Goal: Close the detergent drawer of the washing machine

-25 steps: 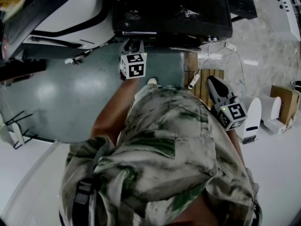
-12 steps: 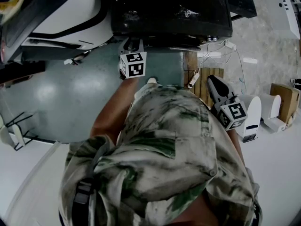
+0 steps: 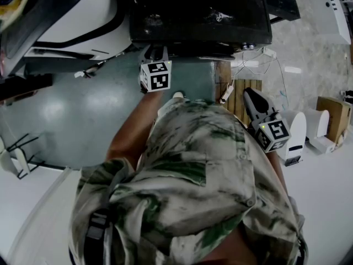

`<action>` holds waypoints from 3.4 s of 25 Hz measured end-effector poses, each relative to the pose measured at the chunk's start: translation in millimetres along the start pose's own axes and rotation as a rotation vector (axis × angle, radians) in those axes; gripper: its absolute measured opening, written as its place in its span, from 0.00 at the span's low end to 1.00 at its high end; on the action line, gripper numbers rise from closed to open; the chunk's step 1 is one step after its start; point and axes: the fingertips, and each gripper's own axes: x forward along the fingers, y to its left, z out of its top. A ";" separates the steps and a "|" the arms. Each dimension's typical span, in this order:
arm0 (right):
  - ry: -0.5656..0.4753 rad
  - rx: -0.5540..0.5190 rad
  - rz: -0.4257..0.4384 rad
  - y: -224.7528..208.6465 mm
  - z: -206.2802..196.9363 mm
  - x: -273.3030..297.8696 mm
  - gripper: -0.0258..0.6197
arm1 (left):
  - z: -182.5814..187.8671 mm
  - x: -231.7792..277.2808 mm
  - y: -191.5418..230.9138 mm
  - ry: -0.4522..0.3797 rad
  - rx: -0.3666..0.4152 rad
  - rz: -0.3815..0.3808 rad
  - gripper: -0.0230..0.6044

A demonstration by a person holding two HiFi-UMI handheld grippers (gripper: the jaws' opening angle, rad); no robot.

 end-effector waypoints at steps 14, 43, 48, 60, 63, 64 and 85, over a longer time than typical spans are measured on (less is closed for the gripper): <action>0.025 0.010 -0.003 -0.8 -0.9 12.0 0.12 | 1.2 6.8 2.6 -0.002 -0.016 0.019 0.32; -0.012 -0.069 0.166 -26.6 -22.6 -33.7 0.12 | 4.5 -53.2 -12.1 -0.020 -0.110 0.164 0.18; -0.019 -0.082 0.247 -34.3 -30.9 -51.4 0.12 | -1.5 -100.9 -38.9 -0.045 -0.141 0.196 0.11; 0.011 -0.172 0.476 -46.4 -73.1 -85.6 0.11 | -7.6 -208.9 -192.8 -0.115 -0.217 -0.095 0.08; 0.012 -0.186 0.514 -48.5 -84.6 -93.4 0.10 | -17.2 -233.1 -231.5 -0.107 -0.203 -0.152 0.08; 0.011 -0.188 0.525 -48.4 -87.4 -96.2 0.10 | -20.5 -240.4 -243.2 -0.103 -0.202 -0.170 0.08; -0.025 -0.318 0.631 -13.9 -88.2 -132.2 0.07 | -39.7 -299.0 -303.7 -0.090 -0.193 -0.271 0.08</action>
